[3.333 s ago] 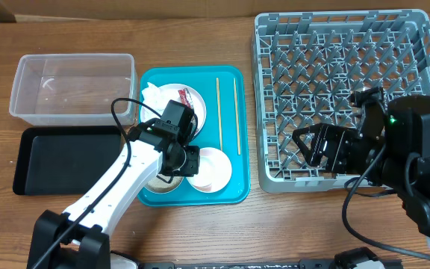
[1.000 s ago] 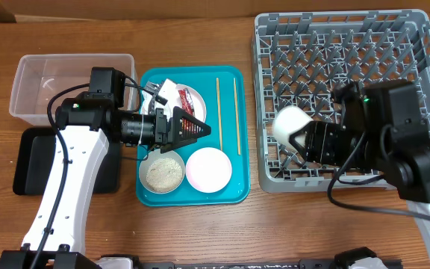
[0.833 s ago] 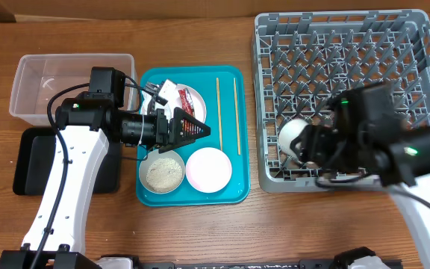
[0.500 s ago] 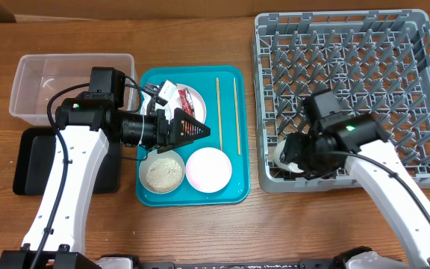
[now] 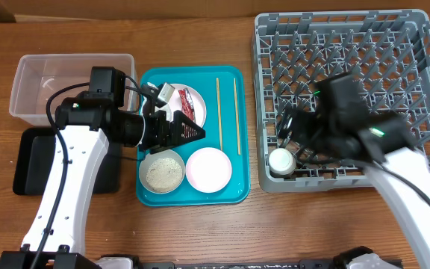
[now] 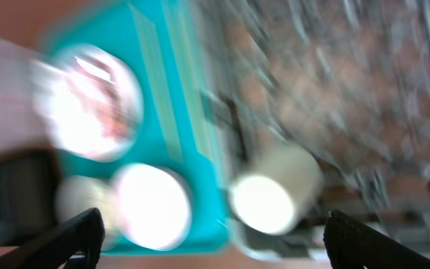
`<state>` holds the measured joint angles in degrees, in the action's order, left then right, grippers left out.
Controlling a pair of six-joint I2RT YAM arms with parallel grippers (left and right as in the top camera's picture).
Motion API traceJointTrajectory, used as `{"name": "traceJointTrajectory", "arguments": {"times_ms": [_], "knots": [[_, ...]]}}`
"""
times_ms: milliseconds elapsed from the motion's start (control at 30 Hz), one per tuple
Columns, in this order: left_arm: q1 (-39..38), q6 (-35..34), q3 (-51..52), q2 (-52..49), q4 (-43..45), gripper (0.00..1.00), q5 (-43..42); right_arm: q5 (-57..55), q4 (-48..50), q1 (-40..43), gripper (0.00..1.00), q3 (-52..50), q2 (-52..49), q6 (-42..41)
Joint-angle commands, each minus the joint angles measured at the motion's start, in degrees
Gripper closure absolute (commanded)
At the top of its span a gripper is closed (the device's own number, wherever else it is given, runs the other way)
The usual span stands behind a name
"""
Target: Sort waste into correct bins and load items into the dishwasher
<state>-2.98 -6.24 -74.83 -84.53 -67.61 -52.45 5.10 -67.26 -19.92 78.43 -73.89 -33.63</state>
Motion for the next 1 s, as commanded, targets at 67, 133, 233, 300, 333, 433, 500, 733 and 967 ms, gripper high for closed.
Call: {"name": "traceJointTrajectory", "arguments": {"times_ms": [67,133,233,300,333,433,500,733,967], "knots": [[-1.2,-12.0,-5.9,0.7,2.2,0.11,39.1,-0.1,4.2,-0.3,0.0,9.1,12.6,5.5],[-2.6,-14.1,-5.9,0.5,4.3,0.08,50.2,-0.1,5.6,-0.3,0.0,9.1,15.5,5.6],[-5.3,-14.4,-5.9,-1.3,7.3,0.05,59.6,-0.1,5.5,-0.3,0.0,9.1,18.4,5.6],[-7.0,-14.3,-5.9,-3.8,8.8,0.05,62.9,-0.1,4.8,-0.3,0.0,9.1,19.3,5.6],[-7.7,-14.3,-5.9,-5.2,9.2,0.06,63.7,0.0,4.4,-0.3,0.0,9.1,19.4,5.6],[-9.7,-11.7,-5.9,-12.5,12.5,0.1,66.0,0.0,2.4,-0.3,0.0,8.9,18.8,5.6],[-10.5,-11.8,-5.9,-16.0,14.0,0.15,67.0,0.0,1.3,-0.3,0.0,8.9,18.1,5.6],[-10.9,-11.8,-6.0,-25.4,18.7,0.21,67.9,0.8,-1.8,-0.3,0.0,8.9,15.5,5.6],[-10.9,-11.8,-6.0,-29.0,20.5,0.77,67.2,1.6,-2.1,-0.3,0.0,8.9,14.8,5.6]]}}
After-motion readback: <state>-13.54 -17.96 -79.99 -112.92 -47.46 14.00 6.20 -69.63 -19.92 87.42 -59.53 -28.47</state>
